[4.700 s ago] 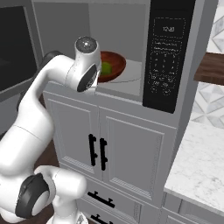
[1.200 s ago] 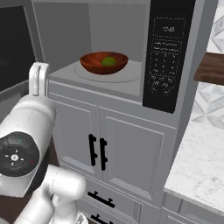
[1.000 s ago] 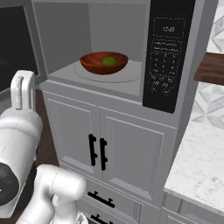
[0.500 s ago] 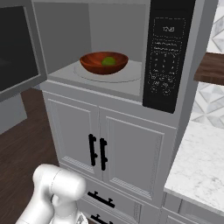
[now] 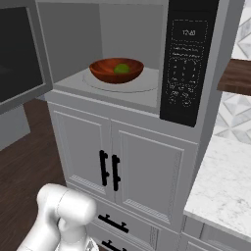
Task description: Pick the lime from the sink and place it in the bowl. Then pick the bowl and place it in the microwave. Then close the microwave door and press the start button.
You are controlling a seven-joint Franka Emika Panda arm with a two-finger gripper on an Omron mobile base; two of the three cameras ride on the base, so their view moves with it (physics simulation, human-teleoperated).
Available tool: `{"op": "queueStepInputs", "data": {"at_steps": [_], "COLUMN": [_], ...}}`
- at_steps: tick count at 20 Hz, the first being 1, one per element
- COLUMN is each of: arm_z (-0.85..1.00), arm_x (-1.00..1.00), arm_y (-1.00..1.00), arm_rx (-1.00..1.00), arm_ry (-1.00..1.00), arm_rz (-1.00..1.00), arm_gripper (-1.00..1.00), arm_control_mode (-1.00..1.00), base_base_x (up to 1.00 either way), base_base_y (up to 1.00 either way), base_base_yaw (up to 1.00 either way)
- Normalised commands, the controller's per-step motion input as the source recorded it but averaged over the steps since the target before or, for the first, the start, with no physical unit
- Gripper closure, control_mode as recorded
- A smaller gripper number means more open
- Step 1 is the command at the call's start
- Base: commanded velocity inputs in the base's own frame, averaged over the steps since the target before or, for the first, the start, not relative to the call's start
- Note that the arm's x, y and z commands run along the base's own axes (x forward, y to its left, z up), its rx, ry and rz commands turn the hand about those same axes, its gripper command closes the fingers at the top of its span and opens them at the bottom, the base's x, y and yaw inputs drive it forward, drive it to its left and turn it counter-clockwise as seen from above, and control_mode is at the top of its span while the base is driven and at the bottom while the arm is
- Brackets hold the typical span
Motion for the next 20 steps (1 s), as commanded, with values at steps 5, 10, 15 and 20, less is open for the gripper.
{"op": "queueStepInputs", "data": {"at_steps": [5, 10, 15, 20], "arm_z": [-0.34, -0.31, -0.3, -0.39], "arm_x": [-0.04, -0.02, 0.07, 0.3], "arm_y": [1.0, 0.9, 0.82, 0.79], "arm_rx": [0.0, -0.03, -0.02, 0.0], "arm_ry": [-0.31, -0.32, -0.16, -0.01], "arm_rz": [-0.14, -0.13, -0.09, 0.0], "arm_gripper": [-1.0, -1.0, -1.0, -1.0], "arm_control_mode": [-1.0, -1.0, -1.0, -1.0], "base_base_x": [0.0, 0.0, 0.0, 0.0], "base_base_y": [0.0, 0.0, 0.0, 0.0], "base_base_yaw": [0.0, 0.0, 0.0, 0.0]}}
